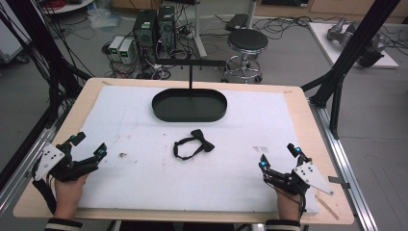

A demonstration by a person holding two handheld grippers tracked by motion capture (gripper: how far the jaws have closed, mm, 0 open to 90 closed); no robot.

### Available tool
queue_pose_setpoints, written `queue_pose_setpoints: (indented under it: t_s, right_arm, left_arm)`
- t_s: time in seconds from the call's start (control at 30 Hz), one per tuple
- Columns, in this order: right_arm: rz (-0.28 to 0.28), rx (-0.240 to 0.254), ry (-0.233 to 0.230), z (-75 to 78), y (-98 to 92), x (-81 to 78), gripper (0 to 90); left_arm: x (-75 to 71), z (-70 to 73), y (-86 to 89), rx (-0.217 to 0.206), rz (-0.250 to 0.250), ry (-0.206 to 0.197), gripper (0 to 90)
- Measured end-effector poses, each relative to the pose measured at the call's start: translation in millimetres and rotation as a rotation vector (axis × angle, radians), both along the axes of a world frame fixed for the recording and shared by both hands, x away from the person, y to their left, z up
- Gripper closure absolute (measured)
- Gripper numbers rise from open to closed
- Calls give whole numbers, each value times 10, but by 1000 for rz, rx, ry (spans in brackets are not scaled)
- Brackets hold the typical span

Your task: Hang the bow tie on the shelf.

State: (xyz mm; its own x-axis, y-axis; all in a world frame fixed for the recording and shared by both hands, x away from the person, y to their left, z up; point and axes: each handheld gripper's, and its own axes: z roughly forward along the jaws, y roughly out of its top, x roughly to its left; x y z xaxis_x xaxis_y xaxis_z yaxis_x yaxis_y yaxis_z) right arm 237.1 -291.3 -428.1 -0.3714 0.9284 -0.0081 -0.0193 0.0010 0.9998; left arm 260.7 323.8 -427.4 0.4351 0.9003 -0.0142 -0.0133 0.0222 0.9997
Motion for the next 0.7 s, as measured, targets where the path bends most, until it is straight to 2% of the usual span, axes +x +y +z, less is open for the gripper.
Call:
queue_pose_setpoints:
  t_s: [0.43, 0.53, 0.6, 0.7]
  right_arm:
    - [0, -2, -2, 0, -4, 5, 27]
    - [8, -2, -2, -2, 0, 5, 27]
    - [18, -6, -3, -8, 15, 3, 27]
    - [26, -15, -4, -14, 32, 14, 27]
  left_arm:
    - [-9, 74, -92, 7, -44, 3, 133]
    - [-6, 116, -158, 15, -88, 10, 133]
    - [-5, 140, -219, 47, -118, 14, 134]
    - [1, 186, -346, 66, -181, 30, 134]
